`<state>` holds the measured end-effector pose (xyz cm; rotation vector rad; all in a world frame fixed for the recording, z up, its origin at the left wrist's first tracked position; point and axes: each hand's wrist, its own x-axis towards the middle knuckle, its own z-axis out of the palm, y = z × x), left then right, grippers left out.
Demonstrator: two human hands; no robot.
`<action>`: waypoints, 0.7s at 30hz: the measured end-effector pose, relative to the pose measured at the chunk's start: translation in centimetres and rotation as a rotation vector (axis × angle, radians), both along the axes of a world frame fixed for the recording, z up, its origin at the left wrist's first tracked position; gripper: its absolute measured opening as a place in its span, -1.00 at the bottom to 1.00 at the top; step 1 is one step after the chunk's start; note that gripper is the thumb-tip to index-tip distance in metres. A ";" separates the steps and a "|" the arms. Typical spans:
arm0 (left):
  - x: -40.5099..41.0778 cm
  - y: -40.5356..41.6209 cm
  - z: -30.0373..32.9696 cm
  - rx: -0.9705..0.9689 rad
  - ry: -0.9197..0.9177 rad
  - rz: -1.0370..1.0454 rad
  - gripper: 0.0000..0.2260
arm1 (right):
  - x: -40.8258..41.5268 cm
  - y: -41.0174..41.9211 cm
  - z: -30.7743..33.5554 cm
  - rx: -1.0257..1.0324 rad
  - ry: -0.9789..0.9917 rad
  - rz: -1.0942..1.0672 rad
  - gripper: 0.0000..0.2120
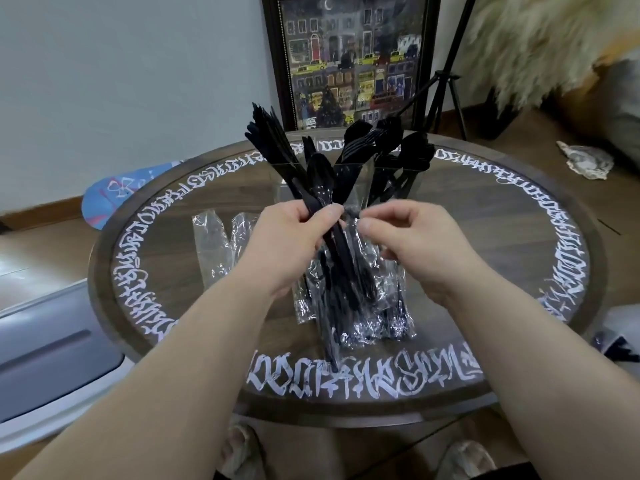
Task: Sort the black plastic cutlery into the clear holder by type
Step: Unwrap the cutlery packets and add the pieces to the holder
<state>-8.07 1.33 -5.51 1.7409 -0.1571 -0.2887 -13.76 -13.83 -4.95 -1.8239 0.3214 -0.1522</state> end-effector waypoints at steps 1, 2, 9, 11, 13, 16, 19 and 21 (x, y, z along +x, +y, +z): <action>-0.2 0.1 0.2 0.064 -0.043 -0.035 -0.77 | 0.2 -0.1 0.3 0.024 -0.053 -0.013 -0.88; -0.5 0.1 0.4 0.120 -0.078 -0.073 -0.74 | 0.4 0.0 0.5 0.051 -0.099 -0.009 -0.84; -1.8 -0.5 1.3 0.201 -0.118 -0.205 -0.70 | 1.0 0.5 1.3 0.149 -0.237 -0.007 -0.83; -1.9 -0.4 1.6 0.136 -0.072 -0.166 -0.77 | 1.1 0.1 1.2 0.153 -0.269 -0.076 -0.82; -1.7 0.1 2.1 0.142 -0.135 -0.048 -0.82 | 1.2 -0.4 1.1 0.175 -0.298 -0.145 -0.80; -0.7 1.7 3.6 0.073 -0.362 0.275 -0.89 | 1.2 -1.1 1.2 0.179 -0.339 -0.236 -0.79; 1.6 3.0 5.6 0.111 -0.574 0.422 -0.83 | 1.4 -1.2 1.4 0.196 -0.388 -0.303 -0.78; 3.7 3.1 6.8 0.187 -0.629 0.407 -0.87 | 1.6 -1.1 1.5 0.185 -0.395 -0.312 -0.77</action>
